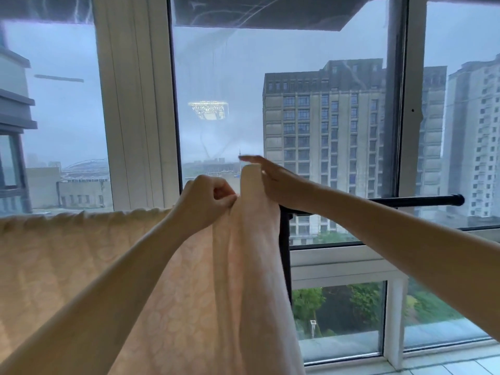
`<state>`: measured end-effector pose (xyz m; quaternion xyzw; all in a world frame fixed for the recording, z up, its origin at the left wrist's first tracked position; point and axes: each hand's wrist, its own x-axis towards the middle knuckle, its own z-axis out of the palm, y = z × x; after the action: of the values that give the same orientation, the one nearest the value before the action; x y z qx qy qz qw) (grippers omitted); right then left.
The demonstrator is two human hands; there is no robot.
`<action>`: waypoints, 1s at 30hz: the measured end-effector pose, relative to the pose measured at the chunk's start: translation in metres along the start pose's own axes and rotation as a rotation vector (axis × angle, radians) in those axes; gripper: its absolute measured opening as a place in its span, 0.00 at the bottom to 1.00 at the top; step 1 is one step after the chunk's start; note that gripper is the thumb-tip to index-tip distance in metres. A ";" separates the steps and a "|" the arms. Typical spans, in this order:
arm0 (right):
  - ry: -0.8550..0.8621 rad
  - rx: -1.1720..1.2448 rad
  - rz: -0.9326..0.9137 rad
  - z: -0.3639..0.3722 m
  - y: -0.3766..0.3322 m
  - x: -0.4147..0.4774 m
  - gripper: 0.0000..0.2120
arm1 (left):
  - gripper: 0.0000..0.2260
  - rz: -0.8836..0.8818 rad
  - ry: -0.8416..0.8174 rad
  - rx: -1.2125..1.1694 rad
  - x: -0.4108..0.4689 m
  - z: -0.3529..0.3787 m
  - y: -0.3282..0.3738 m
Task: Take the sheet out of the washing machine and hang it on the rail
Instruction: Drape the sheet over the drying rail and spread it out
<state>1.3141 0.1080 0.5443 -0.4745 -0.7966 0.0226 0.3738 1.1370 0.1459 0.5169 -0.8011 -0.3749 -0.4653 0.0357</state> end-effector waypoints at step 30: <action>-0.182 -0.014 0.380 -0.011 0.000 0.010 0.07 | 0.03 -0.045 -0.089 -0.096 0.001 -0.006 -0.009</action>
<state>1.3183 0.1125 0.5580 -0.6149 -0.7232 0.1300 0.2863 1.1269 0.1506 0.5183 -0.8131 -0.3715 -0.4471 -0.0300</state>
